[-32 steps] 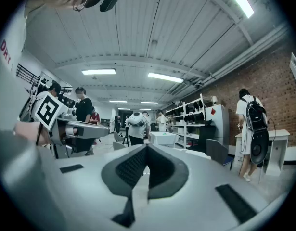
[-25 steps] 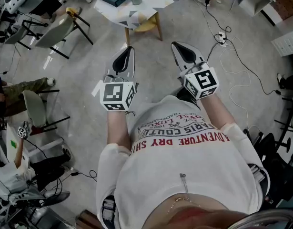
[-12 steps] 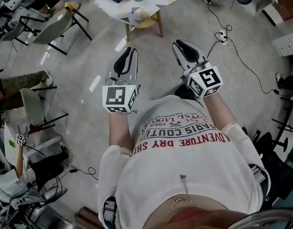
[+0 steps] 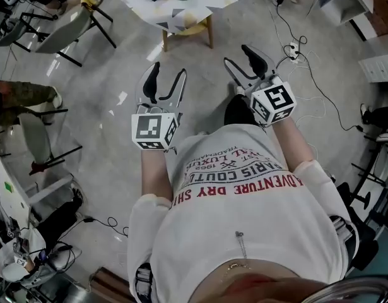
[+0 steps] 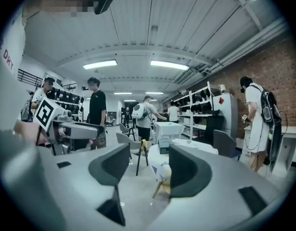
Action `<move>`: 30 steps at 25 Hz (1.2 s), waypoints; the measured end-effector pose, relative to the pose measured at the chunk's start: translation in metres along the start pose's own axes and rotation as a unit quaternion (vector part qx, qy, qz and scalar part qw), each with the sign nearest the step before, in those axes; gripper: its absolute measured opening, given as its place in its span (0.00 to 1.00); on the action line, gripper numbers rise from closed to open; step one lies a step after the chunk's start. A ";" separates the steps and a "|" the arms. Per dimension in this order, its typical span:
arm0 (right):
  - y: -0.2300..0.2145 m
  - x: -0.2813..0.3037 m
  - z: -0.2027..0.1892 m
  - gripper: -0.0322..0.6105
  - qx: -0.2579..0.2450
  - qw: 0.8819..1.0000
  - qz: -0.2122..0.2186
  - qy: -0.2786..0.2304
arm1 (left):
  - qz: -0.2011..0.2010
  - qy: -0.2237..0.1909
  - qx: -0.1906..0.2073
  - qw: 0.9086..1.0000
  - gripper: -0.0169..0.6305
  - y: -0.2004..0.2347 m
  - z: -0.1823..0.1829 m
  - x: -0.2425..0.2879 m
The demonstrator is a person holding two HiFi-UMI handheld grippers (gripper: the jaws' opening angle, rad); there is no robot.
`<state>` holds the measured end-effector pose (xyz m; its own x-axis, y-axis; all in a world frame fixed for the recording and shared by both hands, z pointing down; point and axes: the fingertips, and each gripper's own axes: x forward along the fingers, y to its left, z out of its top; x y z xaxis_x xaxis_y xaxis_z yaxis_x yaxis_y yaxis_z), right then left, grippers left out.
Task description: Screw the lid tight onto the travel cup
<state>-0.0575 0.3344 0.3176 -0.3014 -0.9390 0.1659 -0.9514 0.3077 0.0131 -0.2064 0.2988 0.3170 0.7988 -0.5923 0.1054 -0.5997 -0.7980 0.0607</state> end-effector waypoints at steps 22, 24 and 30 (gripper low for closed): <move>-0.275 0.145 -0.007 0.40 -0.032 0.984 0.161 0.062 | 0.169 0.025 -0.017 0.985 0.45 0.013 0.014 0.272; -0.291 0.158 -0.013 0.40 -0.034 0.982 0.171 0.076 | 0.180 0.033 -0.024 0.983 0.45 0.016 0.008 0.286; -0.311 0.195 -0.034 0.40 -0.038 0.973 0.194 0.117 | 0.201 0.065 -0.039 0.977 0.45 0.038 -0.018 0.312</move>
<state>0.1817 0.0605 0.3794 -0.6061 -0.6922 0.3918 -0.7589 0.6507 -0.0246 0.0195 0.0854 0.3706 0.4889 -0.8321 0.2620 -0.8691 -0.4905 0.0638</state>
